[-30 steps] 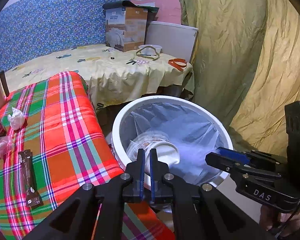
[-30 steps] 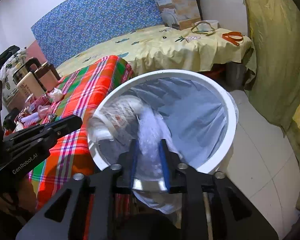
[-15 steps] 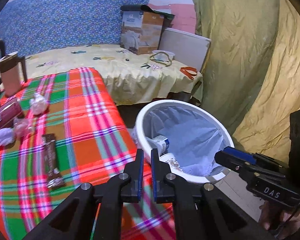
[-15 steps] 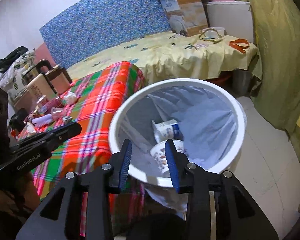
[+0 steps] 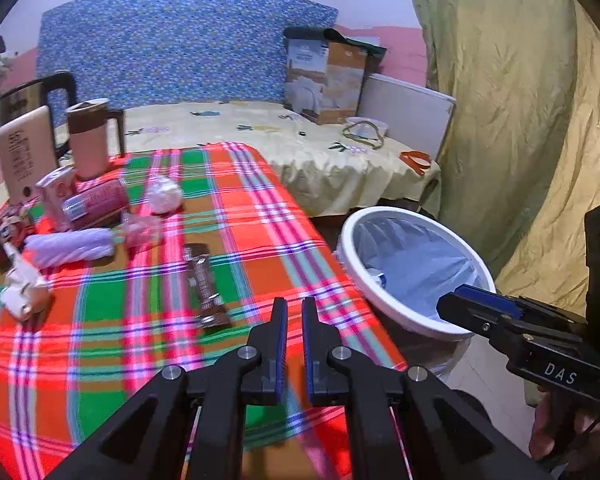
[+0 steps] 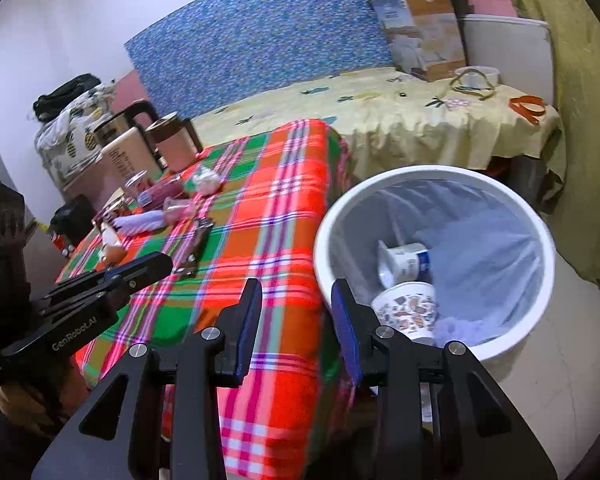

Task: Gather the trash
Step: 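Move the right gripper back toward the brown snack wrapper, then close the right gripper on the brown snack wrapper while the left grasps the white paper napkin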

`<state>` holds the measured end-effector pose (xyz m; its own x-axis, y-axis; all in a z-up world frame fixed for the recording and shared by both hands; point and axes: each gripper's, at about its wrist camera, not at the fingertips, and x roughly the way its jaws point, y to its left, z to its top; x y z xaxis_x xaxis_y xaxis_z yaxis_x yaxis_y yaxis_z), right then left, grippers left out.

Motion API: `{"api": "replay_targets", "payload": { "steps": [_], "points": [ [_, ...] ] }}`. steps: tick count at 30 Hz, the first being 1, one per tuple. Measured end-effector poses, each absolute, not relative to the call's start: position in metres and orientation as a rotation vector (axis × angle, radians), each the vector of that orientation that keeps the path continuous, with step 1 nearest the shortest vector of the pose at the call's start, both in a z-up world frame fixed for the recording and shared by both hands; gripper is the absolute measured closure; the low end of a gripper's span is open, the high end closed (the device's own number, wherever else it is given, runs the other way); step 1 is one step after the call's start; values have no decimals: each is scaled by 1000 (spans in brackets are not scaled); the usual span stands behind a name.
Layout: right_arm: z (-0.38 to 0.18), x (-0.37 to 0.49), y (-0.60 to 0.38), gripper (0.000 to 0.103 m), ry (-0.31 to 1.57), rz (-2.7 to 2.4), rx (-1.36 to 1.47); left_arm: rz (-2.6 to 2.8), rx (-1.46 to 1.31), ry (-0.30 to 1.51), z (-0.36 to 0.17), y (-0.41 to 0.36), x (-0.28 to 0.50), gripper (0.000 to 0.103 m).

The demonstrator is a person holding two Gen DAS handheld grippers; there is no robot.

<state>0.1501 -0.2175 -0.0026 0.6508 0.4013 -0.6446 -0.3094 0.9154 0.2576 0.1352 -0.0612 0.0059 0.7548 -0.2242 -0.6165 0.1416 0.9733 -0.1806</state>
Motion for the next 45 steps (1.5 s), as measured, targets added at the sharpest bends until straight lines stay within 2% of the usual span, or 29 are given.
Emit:
{"api": "replay_targets", "payload": {
  "steps": [5,25,28,30,32,45],
  "points": [
    [-1,148,-203,61,767,449,116,-147,-138,686,5,-40,122,97],
    [-4,144,-148,60,810,539,68,12,-218,687,-5,31,89,92],
    [-5,145,-142,60,814,546,64,40,-237,677,-3,44,88,88],
    [-5,146,-137,60,814,552,60,57,-250,669,-2,53,86,79],
    [-5,149,-131,60,816,557,56,74,-260,663,-2,60,87,77],
    [-11,169,-98,60,835,580,25,193,-328,633,0,112,114,77]
  ]
}}
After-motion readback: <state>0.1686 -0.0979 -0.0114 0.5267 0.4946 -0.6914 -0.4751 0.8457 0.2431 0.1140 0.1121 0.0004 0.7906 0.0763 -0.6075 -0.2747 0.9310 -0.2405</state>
